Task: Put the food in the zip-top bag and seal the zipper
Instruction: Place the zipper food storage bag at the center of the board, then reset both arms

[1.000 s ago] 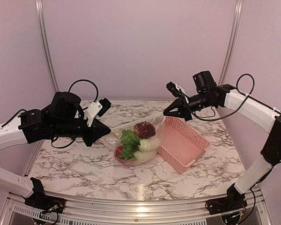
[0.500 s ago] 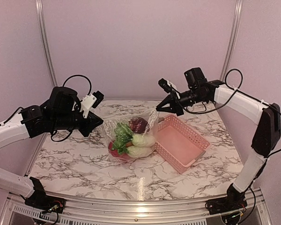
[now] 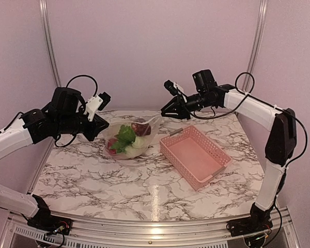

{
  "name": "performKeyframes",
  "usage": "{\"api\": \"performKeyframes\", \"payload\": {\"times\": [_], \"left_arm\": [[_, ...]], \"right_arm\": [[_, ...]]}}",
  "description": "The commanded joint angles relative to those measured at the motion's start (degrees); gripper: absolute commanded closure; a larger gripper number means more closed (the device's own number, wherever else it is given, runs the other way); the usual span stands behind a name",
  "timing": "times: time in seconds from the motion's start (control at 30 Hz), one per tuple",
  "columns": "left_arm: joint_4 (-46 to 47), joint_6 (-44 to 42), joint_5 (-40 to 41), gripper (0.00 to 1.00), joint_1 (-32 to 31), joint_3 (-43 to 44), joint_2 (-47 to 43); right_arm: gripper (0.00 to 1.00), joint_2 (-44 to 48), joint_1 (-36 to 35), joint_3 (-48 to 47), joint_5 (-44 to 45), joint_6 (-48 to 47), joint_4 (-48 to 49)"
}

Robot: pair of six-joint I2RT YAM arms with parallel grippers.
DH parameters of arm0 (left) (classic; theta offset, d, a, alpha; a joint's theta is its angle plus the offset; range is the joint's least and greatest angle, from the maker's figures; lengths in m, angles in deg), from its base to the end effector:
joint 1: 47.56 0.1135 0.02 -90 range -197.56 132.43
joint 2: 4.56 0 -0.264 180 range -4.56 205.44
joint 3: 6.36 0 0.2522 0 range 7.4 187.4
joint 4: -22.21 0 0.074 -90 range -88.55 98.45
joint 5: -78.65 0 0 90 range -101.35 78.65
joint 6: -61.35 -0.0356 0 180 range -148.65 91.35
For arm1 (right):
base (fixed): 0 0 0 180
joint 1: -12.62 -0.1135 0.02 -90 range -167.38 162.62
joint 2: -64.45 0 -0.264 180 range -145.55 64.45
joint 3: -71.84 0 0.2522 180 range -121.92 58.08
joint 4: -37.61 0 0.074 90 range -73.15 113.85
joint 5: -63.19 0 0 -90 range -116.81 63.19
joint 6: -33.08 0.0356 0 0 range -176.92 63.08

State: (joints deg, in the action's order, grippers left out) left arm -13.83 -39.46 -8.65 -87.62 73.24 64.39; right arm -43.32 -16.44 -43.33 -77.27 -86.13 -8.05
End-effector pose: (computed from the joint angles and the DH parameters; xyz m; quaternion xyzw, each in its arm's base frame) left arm 0.2093 -0.1738 0.3595 0.3515 0.7685 -0.1156 0.5220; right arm 0.3595 0.2312 0.3375 -0.5587 0.6204 0.3830 0.3952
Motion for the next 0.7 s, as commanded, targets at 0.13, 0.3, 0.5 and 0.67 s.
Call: {"api": "performKeyframes", "payload": {"times": [0.13, 0.3, 0.5, 0.67], "left_arm": [[-0.18, 5.47, -6.04, 0.53, -0.03, -7.42, -10.58], [2.64, 9.44, 4.26, 0.26, -0.03, -7.2, -15.55], [-0.5, 16.09, 20.69, 0.15, -0.03, -1.91, -12.66], [-0.96, 17.85, 24.87, 0.01, -0.03, 0.68, -10.74]], "right_arm": [[0.54, 8.28, -2.03, 7.88, 0.25, -1.94, -5.52], [0.35, 14.11, 3.58, 10.09, 1.33, 1.27, -4.91], [0.01, 21.92, 14.17, 15.88, 12.94, 14.25, 6.34], [0.02, 30.33, 14.83, 23.99, 37.39, 17.3, 15.22]]}}
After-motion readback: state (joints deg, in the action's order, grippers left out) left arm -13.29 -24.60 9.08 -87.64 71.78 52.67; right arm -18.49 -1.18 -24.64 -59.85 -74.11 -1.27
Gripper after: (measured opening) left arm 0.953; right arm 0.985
